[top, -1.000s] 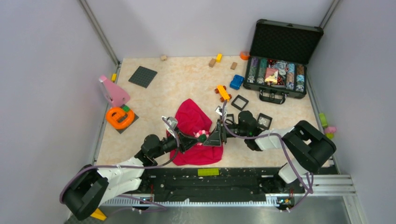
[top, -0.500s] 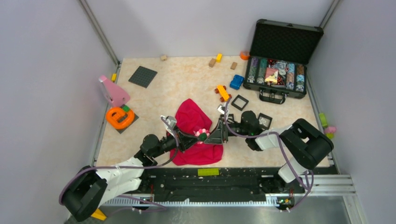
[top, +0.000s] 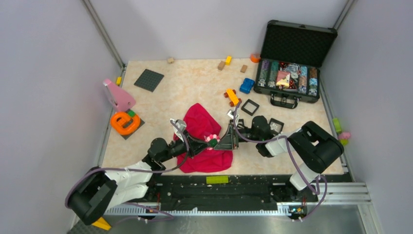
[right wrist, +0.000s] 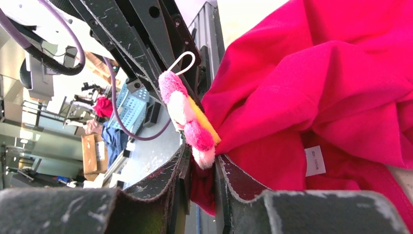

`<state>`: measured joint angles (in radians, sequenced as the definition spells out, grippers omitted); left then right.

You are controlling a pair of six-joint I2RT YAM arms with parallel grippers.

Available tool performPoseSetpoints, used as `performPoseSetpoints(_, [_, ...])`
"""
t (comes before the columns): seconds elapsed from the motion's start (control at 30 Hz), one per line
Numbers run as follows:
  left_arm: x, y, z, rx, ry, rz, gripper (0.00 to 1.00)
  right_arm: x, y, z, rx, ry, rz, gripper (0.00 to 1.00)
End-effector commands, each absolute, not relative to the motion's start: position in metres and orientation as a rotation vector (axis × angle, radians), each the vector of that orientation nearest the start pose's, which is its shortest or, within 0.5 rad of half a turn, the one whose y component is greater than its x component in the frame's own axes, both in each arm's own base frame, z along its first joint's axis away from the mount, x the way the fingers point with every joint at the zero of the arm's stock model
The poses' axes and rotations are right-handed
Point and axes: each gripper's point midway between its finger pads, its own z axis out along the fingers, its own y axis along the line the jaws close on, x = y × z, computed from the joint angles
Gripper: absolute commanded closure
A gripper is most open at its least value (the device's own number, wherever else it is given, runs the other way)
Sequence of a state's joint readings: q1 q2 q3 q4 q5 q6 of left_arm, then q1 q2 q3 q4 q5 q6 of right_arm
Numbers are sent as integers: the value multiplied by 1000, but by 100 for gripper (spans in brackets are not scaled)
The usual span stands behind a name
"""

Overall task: Remove the brooch from the garment
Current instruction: Remove the brooch from the clothes.

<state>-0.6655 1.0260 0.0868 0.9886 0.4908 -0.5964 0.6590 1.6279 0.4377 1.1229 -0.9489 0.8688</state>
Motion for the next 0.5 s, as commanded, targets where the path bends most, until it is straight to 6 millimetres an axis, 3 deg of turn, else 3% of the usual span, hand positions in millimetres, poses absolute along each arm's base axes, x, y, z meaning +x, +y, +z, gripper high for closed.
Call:
performPoseSetpoints(0.0, [143,-279,150,632,1644,-1480,100,163,339,178,-779,1642,1847,79])
performPoseSetpoints(0.47, [137,-277,145,671,1643,-1481,100,171,340,188,-728,1616,1822,75])
